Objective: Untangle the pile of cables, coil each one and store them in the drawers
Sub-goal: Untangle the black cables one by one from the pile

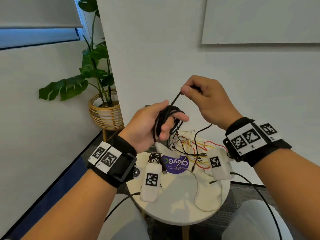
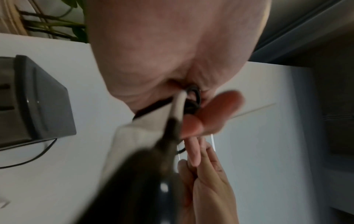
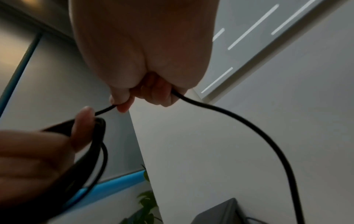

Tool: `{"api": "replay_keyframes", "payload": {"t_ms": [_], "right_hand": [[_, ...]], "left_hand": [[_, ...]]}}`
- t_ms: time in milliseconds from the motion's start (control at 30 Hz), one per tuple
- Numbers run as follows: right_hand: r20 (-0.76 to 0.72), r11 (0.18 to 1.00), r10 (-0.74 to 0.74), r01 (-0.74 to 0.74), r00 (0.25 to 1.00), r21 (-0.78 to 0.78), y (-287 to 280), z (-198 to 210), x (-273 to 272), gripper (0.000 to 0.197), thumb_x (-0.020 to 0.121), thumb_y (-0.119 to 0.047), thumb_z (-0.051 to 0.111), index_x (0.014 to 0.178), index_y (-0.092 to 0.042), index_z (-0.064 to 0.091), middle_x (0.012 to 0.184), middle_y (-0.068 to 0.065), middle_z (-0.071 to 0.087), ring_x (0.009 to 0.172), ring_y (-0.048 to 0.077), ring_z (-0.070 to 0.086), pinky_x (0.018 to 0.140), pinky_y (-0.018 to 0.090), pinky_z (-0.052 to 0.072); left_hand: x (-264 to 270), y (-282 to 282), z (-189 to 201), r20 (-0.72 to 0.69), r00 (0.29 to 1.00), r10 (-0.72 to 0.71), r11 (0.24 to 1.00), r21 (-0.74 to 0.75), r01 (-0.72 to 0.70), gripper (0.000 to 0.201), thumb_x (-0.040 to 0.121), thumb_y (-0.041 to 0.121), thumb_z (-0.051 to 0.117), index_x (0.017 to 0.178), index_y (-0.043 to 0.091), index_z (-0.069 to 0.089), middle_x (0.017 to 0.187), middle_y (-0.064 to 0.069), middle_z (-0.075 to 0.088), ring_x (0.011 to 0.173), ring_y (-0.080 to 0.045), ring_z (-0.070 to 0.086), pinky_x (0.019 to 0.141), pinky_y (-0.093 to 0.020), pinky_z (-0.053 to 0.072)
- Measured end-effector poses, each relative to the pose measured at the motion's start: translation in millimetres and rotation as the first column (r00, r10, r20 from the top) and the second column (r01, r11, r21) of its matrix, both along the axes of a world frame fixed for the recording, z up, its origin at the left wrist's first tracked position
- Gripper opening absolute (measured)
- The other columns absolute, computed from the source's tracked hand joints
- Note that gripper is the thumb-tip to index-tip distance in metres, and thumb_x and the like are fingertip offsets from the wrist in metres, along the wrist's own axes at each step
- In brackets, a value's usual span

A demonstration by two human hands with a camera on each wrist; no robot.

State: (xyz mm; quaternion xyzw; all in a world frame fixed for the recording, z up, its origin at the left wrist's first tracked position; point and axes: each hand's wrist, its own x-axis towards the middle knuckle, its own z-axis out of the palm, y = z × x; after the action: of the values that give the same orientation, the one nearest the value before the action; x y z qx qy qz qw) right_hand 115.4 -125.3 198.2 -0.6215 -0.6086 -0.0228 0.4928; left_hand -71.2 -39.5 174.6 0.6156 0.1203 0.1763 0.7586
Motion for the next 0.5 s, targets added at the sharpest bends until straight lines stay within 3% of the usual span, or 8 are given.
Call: {"api": "replay_keyframes", "payload": {"t_ms": [100, 167, 233, 333, 433, 500], "right_hand": [[-0.067, 1.0, 0.009, -0.009, 0.998, -0.005, 1, -11, 2, 0.021, 0.101, -0.029, 0.06, 0.088, -0.014, 0.067, 0.077, 0.001, 0.063, 0.071, 0.011, 0.052, 0.069, 0.026, 0.041], [-0.098, 0.997, 0.039, -0.045, 0.994, -0.055, -2, -21, 0, 0.026, 0.104, -0.03, 0.055, 0.085, -0.015, 0.065, 0.067, -0.009, 0.054, 0.063, 0.007, 0.045, 0.063, 0.023, 0.037], [-0.132, 0.979, 0.099, -0.12, 0.986, -0.162, -4, -35, -5, 0.031, 0.108, -0.029, 0.046, 0.093, -0.014, 0.069, 0.059, -0.016, 0.046, 0.056, 0.004, 0.038, 0.059, 0.024, 0.033], [-0.03, 0.919, 0.158, -0.158, 0.987, -0.361, -7, -55, -16, 0.036, 0.109, -0.034, 0.04, 0.084, -0.019, 0.062, 0.057, -0.019, 0.048, 0.055, 0.003, 0.04, 0.061, 0.026, 0.034], [0.03, 0.852, 0.231, -0.188, 0.972, -0.489, -10, -55, -27, 0.032, 0.108, -0.032, 0.044, 0.077, -0.033, 0.051, 0.062, -0.028, 0.053, 0.06, -0.001, 0.048, 0.061, 0.017, 0.035], [0.1, 0.81, 0.297, -0.194, 0.95, -0.554, -14, -43, -35, 0.033, 0.108, -0.027, 0.045, 0.077, -0.039, 0.047, 0.062, -0.035, 0.053, 0.059, -0.005, 0.049, 0.062, 0.012, 0.037]], "left_hand": [[-2, -9, -3, 0.062, 0.995, -0.081, 0.995, -0.055, 0.084, 0.059, 0.108, 0.04, 0.029, 0.115, -0.003, 0.069, 0.056, 0.002, 0.04, 0.043, -0.011, 0.038, 0.057, -0.026, 0.033], [-1, -14, -5, 0.148, 0.986, -0.074, 0.993, -0.075, 0.086, 0.058, 0.108, 0.039, 0.03, 0.122, -0.005, 0.066, 0.056, 0.003, 0.037, 0.042, -0.009, 0.034, 0.053, -0.022, 0.036], [0, -17, -6, 0.248, 0.969, -0.013, 0.994, -0.099, 0.038, 0.056, 0.108, 0.036, 0.031, 0.13, -0.008, 0.06, 0.058, 0.005, 0.035, 0.042, -0.006, 0.031, 0.053, -0.02, 0.037], [2, -16, -6, 0.326, 0.936, 0.135, 0.99, -0.089, -0.111, 0.048, 0.108, 0.03, 0.036, 0.133, -0.005, 0.058, 0.063, 0.006, 0.038, 0.047, -0.005, 0.032, 0.055, -0.02, 0.033], [6, -12, -5, 0.306, 0.91, 0.282, 0.953, 0.024, -0.303, 0.039, 0.11, 0.026, 0.038, 0.134, 0.0, 0.057, 0.074, 0.004, 0.064, 0.056, -0.009, 0.054, 0.061, -0.02, 0.048], [8, -13, -3, 0.261, 0.91, 0.321, 0.917, 0.155, -0.367, 0.035, 0.111, 0.024, 0.038, 0.137, 0.007, 0.053, 0.094, -0.001, 0.078, 0.08, -0.012, 0.073, 0.076, -0.023, 0.058]]}}
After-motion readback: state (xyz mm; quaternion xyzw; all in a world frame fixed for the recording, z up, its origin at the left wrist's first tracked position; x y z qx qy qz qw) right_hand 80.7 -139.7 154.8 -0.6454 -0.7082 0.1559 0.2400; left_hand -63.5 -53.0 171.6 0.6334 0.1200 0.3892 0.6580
